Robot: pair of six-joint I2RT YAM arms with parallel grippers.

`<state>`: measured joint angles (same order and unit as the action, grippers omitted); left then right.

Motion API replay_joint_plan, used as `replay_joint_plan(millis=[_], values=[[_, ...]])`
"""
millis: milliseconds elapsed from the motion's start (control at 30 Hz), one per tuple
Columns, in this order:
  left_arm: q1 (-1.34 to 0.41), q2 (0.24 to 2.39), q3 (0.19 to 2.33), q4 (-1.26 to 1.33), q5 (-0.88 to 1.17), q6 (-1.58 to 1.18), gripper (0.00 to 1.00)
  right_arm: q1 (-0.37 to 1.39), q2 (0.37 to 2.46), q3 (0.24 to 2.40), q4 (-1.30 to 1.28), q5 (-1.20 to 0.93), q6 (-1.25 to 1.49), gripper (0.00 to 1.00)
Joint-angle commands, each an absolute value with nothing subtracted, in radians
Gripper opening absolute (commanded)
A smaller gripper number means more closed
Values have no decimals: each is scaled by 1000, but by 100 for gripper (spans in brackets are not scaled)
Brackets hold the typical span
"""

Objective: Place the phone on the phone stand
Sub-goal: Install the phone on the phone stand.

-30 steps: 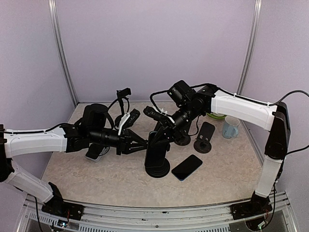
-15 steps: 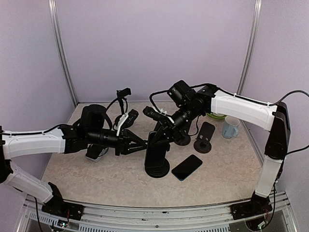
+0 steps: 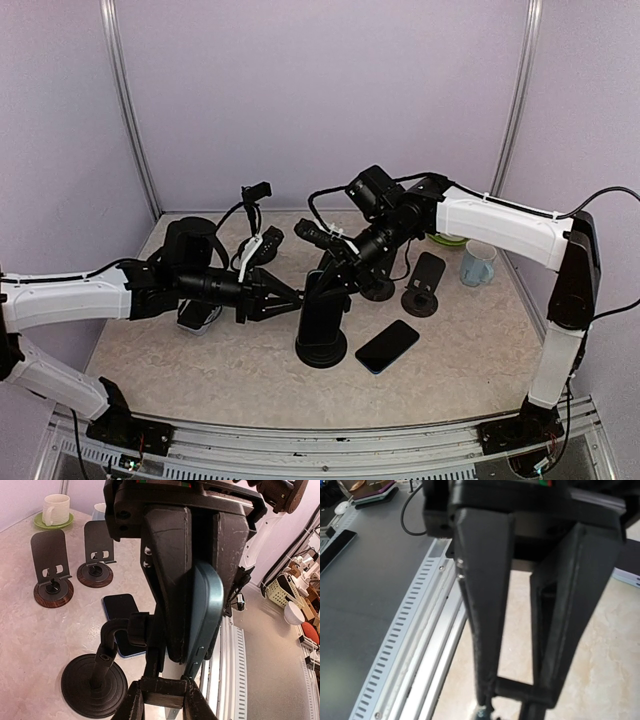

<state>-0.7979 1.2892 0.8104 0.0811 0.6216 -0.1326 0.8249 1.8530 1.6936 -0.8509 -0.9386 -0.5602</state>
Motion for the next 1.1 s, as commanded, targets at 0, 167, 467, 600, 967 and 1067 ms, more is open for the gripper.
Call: replay_joint_plan(millis=[0,167,467,600,967,1067], values=[[-778,1205,797,106,657,-118,0,782,1894,1695,-999,-805,-552,0],[-796,1188,778,123,620,-116,0,778,1914,1709,-996,-800,-530,0],[-823,1183,769,130,559,-111,0,777,1948,1745,-1004,-765,-477,0],[-827,1174,761,142,553,-112,0,778,1950,1741,-999,-753,-458,0],[-858,1175,771,141,491,-111,0,790,1996,1804,-1058,-650,-359,0],[-865,1184,777,147,482,-116,0,805,1997,1808,-1064,-640,-356,0]])
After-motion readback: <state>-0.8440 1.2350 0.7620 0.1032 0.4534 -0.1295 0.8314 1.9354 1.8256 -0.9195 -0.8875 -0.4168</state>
